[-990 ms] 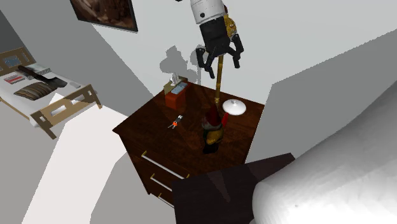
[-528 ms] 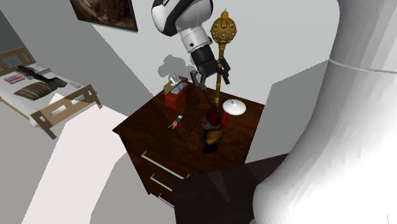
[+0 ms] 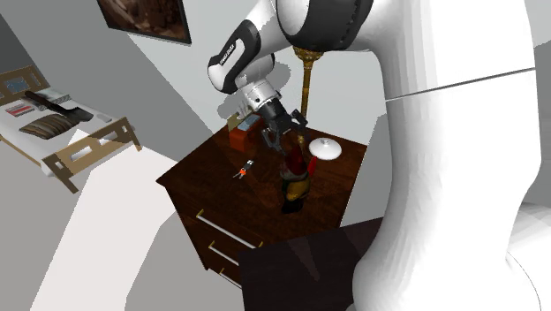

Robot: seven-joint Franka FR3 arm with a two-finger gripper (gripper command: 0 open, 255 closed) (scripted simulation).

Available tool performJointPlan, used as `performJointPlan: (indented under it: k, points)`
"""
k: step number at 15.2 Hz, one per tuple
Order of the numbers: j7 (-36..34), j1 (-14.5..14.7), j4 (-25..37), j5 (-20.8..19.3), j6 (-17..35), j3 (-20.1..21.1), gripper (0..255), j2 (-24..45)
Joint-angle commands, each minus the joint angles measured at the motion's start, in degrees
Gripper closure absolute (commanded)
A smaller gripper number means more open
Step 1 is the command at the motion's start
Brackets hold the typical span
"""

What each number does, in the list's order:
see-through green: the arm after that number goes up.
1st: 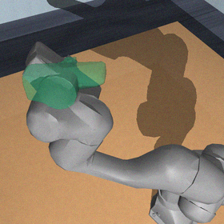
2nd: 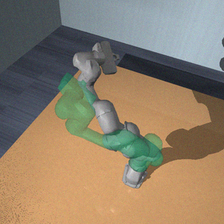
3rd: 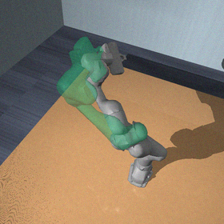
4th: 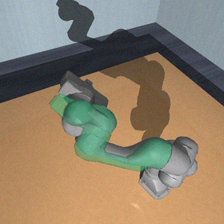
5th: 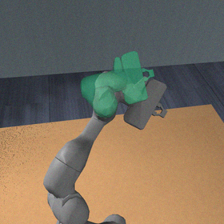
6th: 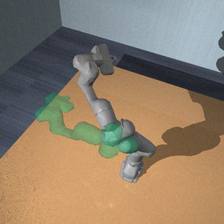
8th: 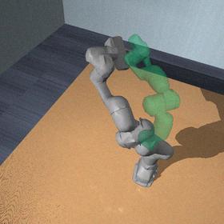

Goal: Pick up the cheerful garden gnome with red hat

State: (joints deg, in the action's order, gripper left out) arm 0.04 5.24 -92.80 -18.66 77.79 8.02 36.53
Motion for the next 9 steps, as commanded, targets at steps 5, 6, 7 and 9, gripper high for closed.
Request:
performJointPlan:
  k: [5,6,7,9]
  points:
    - [-0.5,0.3,0.9,-0.5,2.1,-0.2,0,4.1]
    - [-0.7,0.3,1.0,-0.5,2.6,-0.3,0,4.6]
    - [-0.7,0.3,1.0,-0.6,2.9,-0.3,0,4.9]
    - [-0.7,0.3,1.0,-0.6,2.9,-0.3,0,4.9]
